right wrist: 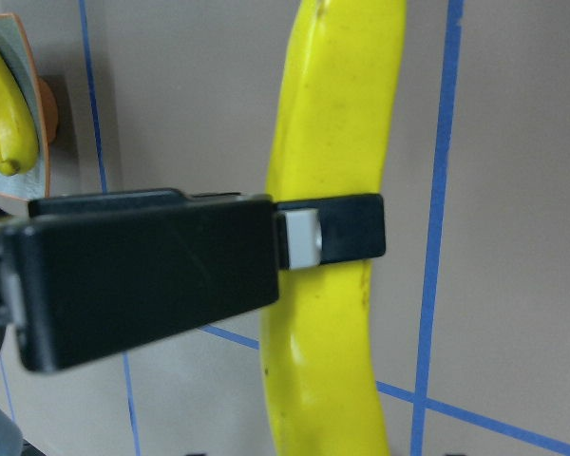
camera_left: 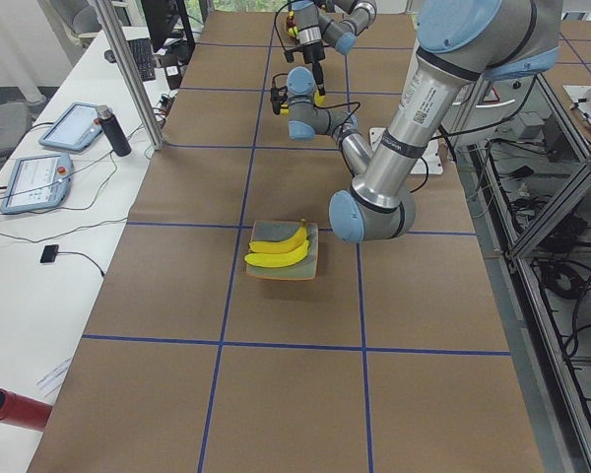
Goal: Transfer all bananas from basket to plate
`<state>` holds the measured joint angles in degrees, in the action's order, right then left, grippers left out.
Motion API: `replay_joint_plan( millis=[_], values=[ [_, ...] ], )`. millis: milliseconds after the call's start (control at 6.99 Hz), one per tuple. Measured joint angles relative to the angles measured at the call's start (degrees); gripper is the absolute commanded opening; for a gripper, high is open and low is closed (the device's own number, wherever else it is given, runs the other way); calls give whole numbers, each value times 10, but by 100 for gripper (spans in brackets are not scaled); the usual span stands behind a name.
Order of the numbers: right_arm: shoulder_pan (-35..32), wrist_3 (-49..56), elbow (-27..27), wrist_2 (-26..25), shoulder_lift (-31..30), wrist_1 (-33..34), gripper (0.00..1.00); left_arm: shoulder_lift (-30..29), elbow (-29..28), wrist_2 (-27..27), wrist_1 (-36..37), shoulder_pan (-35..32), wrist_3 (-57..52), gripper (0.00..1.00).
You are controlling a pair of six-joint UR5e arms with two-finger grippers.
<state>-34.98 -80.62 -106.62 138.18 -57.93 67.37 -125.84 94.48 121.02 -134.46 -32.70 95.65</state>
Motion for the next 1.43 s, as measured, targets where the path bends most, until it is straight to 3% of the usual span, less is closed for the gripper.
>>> replay_joint_plan(
  millis=[286, 716, 1431],
  values=[
    [-17, -2, -5, 4, -4, 0, 100, 3, 1, 2, 0, -4, 0, 0],
    [-100, 0, -26, 41, -43, 1, 100, 45, 7, 29, -6, -51, -1, 0],
    [-176, 6, -23, 61, -86, 2, 100, 228, 5, 165, -88, -185, -99, 0]
  ],
)
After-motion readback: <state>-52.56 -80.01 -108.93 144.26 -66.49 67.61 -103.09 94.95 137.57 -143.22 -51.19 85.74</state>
